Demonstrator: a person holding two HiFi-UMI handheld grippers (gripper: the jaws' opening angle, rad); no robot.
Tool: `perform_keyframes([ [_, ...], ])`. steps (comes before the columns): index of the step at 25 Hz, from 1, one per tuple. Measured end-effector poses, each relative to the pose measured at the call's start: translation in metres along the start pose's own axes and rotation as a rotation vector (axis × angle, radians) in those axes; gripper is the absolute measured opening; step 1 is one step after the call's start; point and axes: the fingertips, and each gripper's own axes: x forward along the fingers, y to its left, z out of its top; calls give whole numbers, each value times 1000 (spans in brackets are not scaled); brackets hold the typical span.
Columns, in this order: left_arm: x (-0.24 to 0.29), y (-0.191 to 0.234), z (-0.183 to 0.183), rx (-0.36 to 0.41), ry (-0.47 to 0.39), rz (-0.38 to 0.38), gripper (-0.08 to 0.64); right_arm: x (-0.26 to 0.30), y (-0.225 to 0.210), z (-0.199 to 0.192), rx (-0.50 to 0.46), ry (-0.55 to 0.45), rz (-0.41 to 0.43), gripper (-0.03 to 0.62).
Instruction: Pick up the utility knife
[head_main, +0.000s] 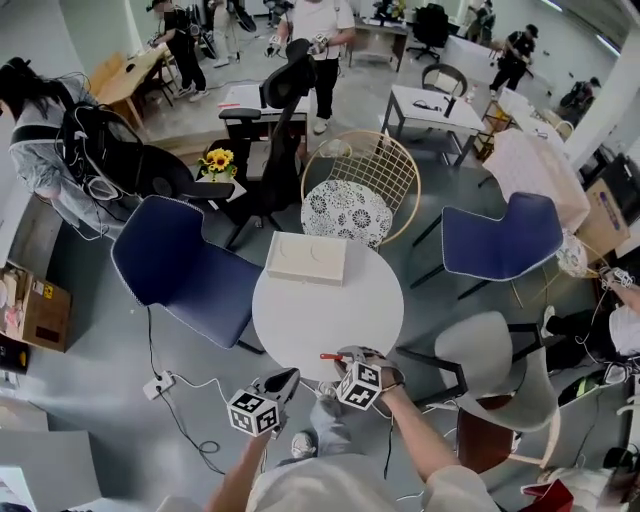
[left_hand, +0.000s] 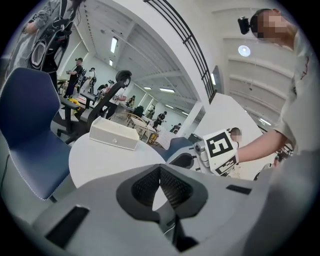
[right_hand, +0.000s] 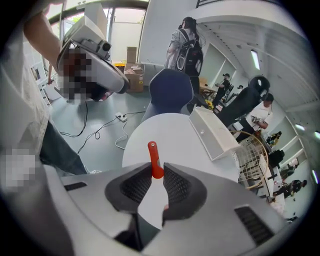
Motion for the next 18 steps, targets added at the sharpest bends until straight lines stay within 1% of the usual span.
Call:
perform_keyframes([
  [6, -17, -15, 6, 39, -27, -17, 12, -26, 16, 12, 30, -45, -68, 83],
  [8, -22, -19, 10, 53, -37, -21, 12, -35, 20, 16, 54, -66, -89, 83],
  [10, -26, -25, 15, 71, -52, -28, 12, -45, 20, 22, 98, -99, -118, 83],
  [12, -28, -31, 21, 92, -69, -36, 12, -58, 17, 28, 176, -150, -153, 83],
  [13, -29, -34, 23, 103, -77, -41, 12, -65, 14, 30, 230, -182, -170, 83],
  [16, -31, -43, 30, 133, -99, -57, 12, -89, 3, 35, 444, -314, -224, 83],
  [18, -35, -50, 35, 150, -114, -69, 12, -106, -4, 36, 600, -440, -259, 83],
])
